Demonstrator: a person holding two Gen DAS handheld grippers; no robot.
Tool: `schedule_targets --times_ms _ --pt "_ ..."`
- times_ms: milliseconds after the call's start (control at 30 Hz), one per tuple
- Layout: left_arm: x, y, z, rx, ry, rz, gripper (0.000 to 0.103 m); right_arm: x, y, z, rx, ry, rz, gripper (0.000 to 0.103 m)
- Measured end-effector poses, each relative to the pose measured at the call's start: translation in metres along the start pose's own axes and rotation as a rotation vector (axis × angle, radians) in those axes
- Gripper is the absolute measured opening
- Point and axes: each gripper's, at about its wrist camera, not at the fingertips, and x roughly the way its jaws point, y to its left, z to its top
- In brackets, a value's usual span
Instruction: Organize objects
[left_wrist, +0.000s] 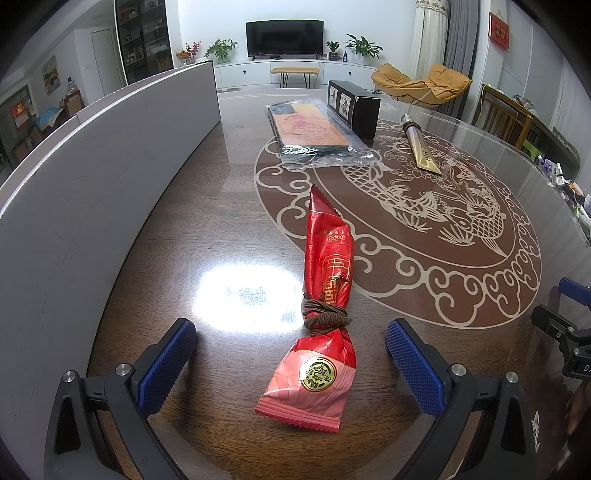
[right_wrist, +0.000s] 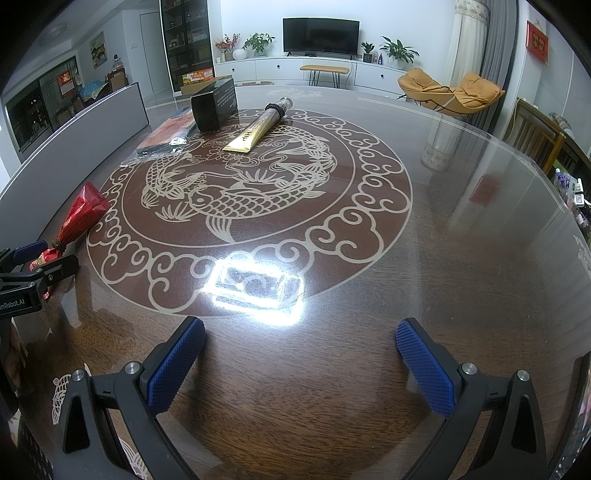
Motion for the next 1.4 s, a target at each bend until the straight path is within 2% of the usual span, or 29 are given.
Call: schedule_targets --times_ms 1400 --pt "0.0 0.0 0.0001 0.0 0.0 0.0 0.103 0.0029 0.0006 0.0025 0.008 0.004 -0.002 0.103"
